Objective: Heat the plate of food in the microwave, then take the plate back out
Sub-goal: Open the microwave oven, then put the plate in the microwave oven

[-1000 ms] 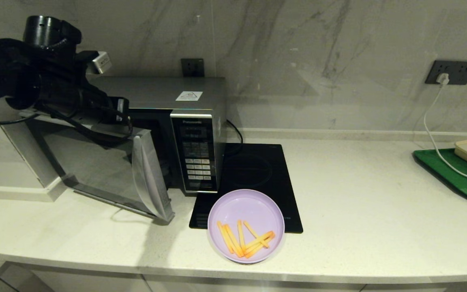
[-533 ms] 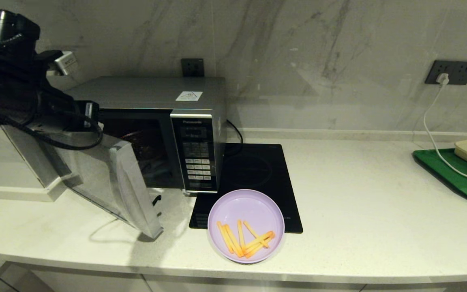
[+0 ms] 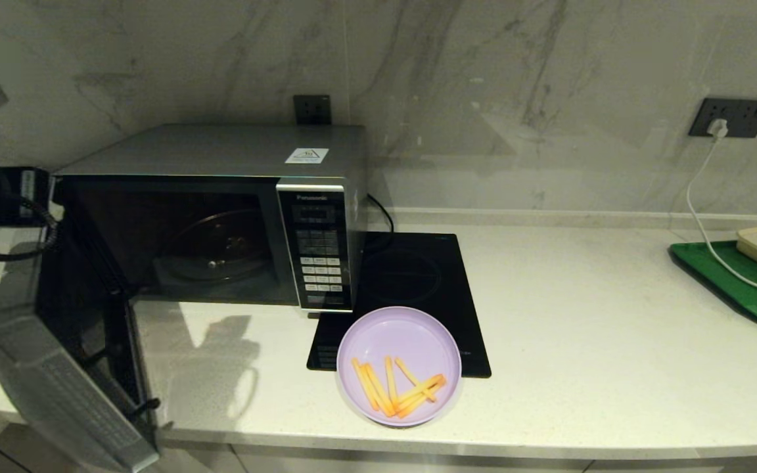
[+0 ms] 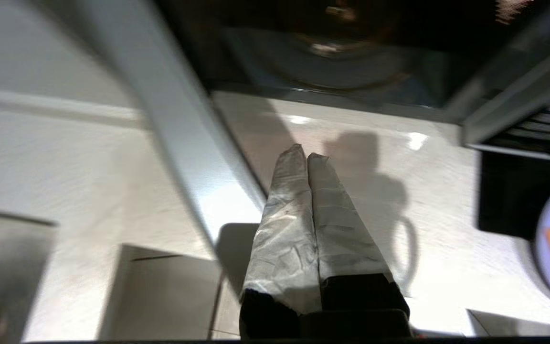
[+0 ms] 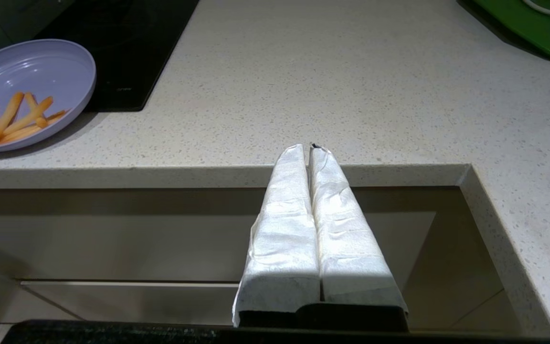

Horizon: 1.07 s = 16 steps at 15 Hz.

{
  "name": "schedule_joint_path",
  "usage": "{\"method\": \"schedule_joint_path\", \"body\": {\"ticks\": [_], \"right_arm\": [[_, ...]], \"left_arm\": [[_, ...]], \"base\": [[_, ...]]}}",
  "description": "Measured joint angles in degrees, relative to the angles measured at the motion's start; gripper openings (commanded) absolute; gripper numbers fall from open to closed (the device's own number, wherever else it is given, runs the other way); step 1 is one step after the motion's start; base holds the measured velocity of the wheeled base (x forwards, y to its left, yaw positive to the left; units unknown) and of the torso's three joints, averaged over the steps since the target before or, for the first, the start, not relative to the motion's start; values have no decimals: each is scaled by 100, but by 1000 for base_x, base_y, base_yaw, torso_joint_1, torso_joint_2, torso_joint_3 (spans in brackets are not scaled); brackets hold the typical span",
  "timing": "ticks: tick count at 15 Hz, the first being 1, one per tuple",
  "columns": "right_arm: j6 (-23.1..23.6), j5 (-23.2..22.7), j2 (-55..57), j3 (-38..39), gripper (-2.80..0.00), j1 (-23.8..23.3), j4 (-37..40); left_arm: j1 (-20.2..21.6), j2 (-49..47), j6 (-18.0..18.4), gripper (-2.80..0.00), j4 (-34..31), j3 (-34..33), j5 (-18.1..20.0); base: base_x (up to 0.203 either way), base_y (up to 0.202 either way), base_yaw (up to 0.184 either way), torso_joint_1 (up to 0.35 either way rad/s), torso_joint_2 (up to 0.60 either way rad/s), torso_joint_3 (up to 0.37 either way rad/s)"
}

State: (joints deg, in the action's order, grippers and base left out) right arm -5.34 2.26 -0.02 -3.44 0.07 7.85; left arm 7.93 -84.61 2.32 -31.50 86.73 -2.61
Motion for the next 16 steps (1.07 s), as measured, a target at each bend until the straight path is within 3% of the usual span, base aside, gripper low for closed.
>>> {"method": "schedule_joint_path", "body": {"ticks": [5,11,16], "right_arm": [[2,0,-2,0,-280,0,0],[2,0,0,0,-280,0,2],[2,0,0,0,-280,0,0]], "left_arm": [[1000,462,378,-280,-2,-187,351],[564,707,153,-280,-50,-441,401],[689,576,-4,-280,-77,-602,576]], "base": [[0,0,0,0,0,0],[0,0,0,0,0,0],[0,0,0,0,0,0]]}}
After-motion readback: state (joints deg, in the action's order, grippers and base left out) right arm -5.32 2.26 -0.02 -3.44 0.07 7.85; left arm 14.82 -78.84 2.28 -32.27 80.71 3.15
